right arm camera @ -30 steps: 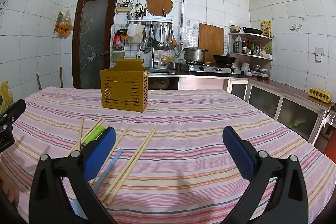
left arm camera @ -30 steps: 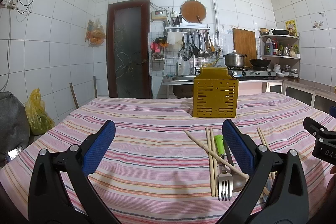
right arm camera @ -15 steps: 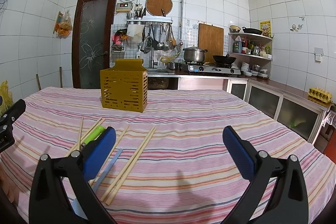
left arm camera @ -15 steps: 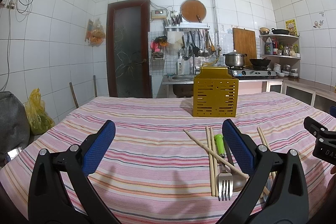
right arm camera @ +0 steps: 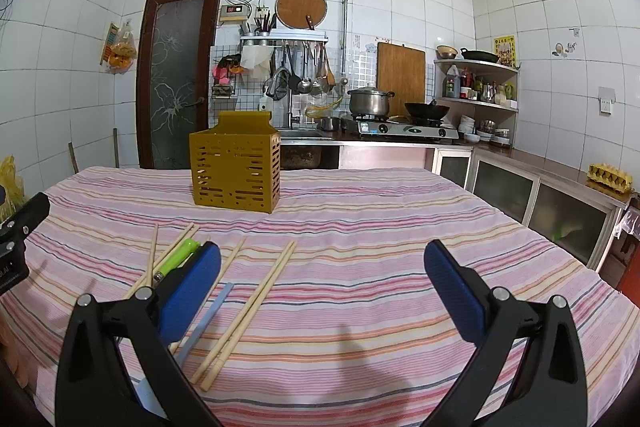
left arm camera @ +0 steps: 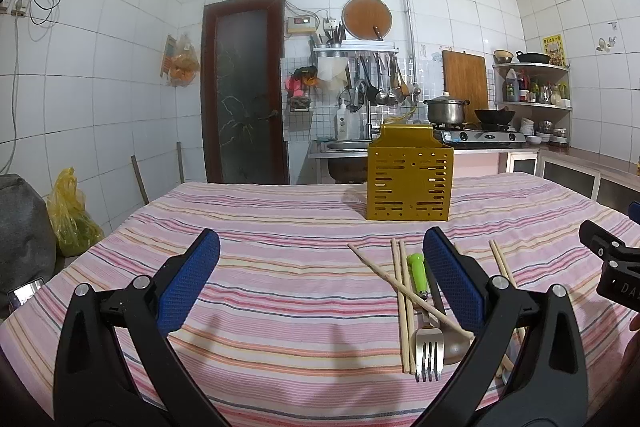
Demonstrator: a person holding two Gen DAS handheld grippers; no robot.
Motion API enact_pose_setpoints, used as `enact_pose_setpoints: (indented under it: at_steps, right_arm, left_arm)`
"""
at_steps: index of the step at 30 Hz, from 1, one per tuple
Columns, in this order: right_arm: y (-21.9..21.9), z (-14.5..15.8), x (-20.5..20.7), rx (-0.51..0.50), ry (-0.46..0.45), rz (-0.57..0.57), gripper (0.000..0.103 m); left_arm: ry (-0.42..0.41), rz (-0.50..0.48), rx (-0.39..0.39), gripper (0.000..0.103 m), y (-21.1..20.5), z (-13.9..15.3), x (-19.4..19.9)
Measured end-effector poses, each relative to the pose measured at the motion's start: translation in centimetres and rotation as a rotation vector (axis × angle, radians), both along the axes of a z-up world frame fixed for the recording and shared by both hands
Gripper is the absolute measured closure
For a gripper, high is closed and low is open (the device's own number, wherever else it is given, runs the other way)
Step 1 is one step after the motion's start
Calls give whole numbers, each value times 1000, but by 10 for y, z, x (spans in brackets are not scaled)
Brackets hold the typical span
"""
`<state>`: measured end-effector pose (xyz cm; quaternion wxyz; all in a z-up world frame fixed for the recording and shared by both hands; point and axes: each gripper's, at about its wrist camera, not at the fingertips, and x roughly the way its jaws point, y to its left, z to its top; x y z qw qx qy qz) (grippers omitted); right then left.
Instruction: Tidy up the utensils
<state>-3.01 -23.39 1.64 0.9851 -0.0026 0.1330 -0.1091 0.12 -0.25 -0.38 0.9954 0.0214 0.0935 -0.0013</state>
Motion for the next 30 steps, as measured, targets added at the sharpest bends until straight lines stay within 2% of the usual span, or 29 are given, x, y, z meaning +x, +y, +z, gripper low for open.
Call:
enact_pose_setpoints:
  at_steps: [30]
  right_arm:
    - [0, -4, 5, 1, 4, -6, 4]
  left_arm:
    - [4, -1, 1, 5, -1, 0, 2]
